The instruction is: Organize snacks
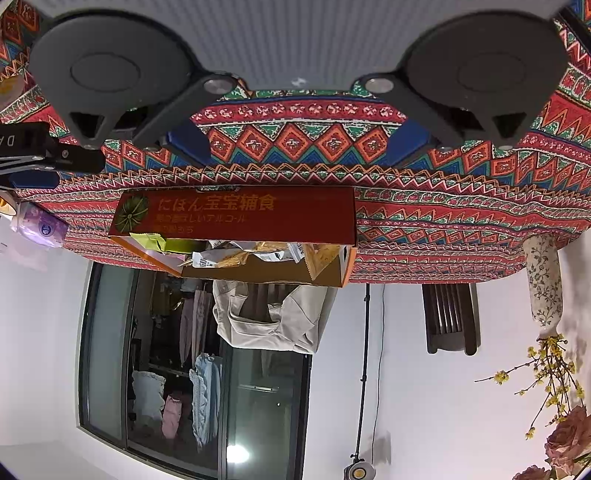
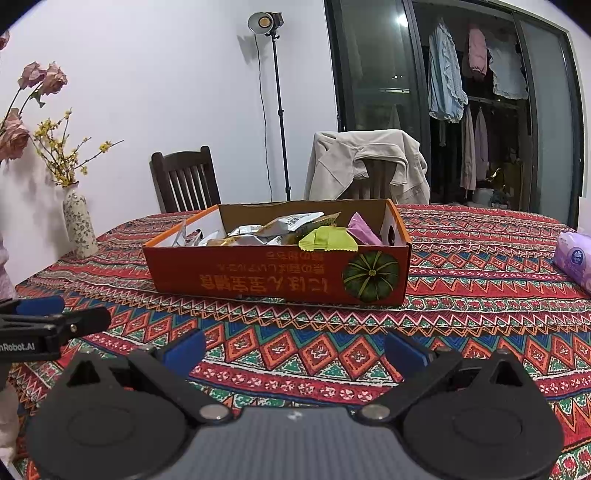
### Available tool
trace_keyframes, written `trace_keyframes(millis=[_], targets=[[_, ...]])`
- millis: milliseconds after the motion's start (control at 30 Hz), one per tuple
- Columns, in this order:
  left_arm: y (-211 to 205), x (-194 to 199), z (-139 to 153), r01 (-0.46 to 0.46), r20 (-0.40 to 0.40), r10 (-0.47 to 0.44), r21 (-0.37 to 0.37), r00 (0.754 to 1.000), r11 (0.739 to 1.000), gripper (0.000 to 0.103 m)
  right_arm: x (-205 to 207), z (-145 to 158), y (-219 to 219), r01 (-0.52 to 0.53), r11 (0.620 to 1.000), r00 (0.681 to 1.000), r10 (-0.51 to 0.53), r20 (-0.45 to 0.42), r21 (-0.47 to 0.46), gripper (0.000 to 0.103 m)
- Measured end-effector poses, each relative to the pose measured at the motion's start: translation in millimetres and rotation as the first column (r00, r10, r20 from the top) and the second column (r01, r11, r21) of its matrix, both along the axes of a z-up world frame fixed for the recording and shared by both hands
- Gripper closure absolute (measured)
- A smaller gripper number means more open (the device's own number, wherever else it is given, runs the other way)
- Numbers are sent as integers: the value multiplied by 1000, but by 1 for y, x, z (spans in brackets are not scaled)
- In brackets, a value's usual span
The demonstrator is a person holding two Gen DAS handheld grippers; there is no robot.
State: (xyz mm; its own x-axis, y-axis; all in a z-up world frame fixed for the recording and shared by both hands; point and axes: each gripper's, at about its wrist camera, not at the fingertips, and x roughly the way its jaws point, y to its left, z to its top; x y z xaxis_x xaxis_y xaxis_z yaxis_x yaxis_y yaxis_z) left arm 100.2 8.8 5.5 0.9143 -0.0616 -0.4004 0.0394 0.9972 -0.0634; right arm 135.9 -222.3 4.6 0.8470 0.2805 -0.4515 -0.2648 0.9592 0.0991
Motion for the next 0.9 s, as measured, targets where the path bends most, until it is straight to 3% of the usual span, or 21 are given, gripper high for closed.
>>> trace_keyframes(millis=[900], targets=[[0, -1, -1, 4, 2, -4, -5, 1000, 1000, 0, 0, -1, 0, 1, 1000, 1000, -1, -2, -1, 0]])
